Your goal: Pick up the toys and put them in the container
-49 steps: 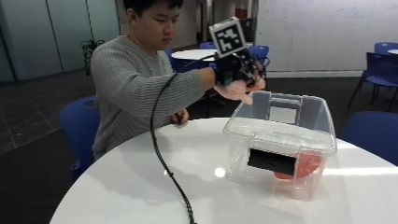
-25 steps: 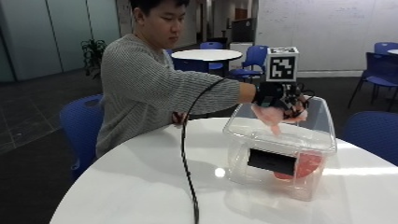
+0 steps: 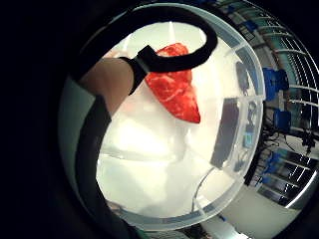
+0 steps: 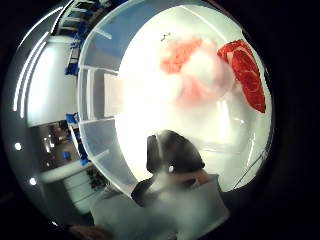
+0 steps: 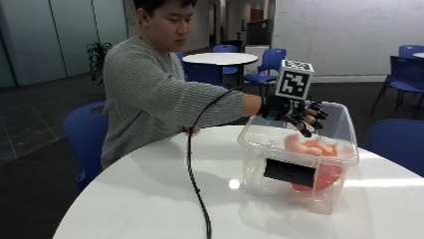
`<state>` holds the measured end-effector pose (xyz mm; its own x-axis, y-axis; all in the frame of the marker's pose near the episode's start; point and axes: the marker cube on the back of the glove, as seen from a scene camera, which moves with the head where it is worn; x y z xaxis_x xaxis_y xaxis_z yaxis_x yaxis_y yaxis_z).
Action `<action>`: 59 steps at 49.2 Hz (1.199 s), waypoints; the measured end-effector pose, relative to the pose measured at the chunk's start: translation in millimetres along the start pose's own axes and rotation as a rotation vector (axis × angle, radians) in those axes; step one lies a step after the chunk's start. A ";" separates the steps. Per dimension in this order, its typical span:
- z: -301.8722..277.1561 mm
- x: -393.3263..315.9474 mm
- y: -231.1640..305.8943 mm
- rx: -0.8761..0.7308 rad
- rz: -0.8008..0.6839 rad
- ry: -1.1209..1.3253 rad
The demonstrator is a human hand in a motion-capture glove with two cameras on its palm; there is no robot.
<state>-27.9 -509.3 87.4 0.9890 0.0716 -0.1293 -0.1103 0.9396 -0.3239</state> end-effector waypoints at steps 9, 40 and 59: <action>-41.7 41.3 64.1 0.097 0.053 -0.119; 9.8 126.1 324.5 0.281 0.028 0.047; 166.5 55.4 466.6 0.234 0.030 -0.135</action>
<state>-8.2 -11.1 85.1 0.9916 0.1294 -0.0046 -0.1292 0.9871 -0.0944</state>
